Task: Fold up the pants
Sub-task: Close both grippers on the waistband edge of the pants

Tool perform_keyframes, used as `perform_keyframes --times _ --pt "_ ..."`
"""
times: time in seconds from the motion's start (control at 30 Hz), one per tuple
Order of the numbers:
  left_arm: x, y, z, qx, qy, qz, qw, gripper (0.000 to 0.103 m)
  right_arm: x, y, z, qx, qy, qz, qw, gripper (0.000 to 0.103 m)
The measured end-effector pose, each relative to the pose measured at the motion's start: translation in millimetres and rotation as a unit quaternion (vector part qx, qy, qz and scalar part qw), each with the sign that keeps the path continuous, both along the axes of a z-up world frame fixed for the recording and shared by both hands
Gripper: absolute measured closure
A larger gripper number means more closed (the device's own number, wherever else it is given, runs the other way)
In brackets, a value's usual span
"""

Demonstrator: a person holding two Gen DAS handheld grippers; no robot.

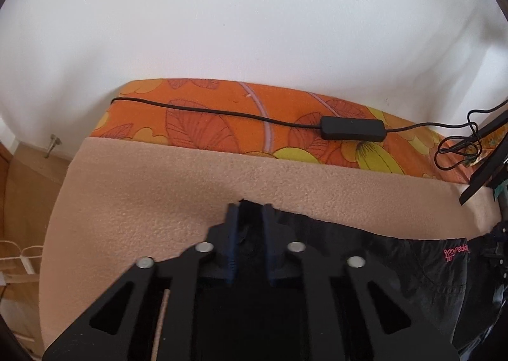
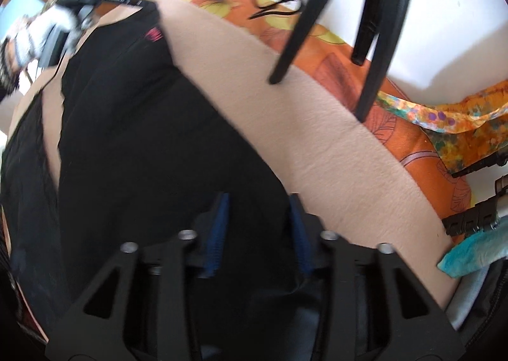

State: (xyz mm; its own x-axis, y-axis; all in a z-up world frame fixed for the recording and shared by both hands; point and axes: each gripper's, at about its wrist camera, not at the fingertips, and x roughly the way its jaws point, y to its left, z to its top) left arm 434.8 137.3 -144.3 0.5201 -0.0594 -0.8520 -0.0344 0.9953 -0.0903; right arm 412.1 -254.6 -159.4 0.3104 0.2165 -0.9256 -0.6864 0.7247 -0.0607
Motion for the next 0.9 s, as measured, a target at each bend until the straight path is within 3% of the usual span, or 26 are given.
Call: perform_keyframes --times 0.07,0.27,0.4,0.5,0.57,0.63,0.7,0.8,0.83,0.9 --pt "-4 12 3 -0.039 -0.007 0.002 0.9992 0.1 -8 3 1 -0.016 -0.014 0.006 1.0 0.09" --pt "-6 30 5 -0.072 -0.011 -0.003 0.9973 0.1 -17 2 15 -0.014 -0.04 -0.002 0.999 0.093" --pt "-3 13 5 -0.06 -0.012 -0.016 0.998 0.1 -18 5 20 -0.007 -0.044 0.0 0.999 0.094" --pt "0 11 1 -0.082 -0.007 -0.012 0.9965 0.1 -20 8 21 -0.006 -0.043 0.003 0.999 0.094" --pt "0 15 1 -0.088 -0.005 -0.008 0.9961 0.089 -25 10 19 -0.005 -0.039 0.003 0.999 0.094" --pt "2 9 -5 -0.089 0.004 -0.012 0.9959 0.068 -25 8 18 -0.003 -0.034 0.004 0.999 0.094" --pt "3 4 -8 -0.081 0.007 -0.009 0.9967 0.057 -22 8 15 0.004 -0.026 0.002 1.0 0.094" --pt "6 -12 -10 -0.037 0.001 -0.027 0.9989 0.057 -23 9 12 0.001 -0.02 0.003 1.0 0.093" --pt "5 -17 -11 -0.014 -0.001 -0.032 0.9994 0.069 -26 8 12 -0.002 -0.022 0.0 1.0 0.093" --pt "5 -18 -11 -0.003 -0.003 -0.032 0.9995 0.077 -26 9 9 -0.005 -0.021 -0.003 1.0 0.093"
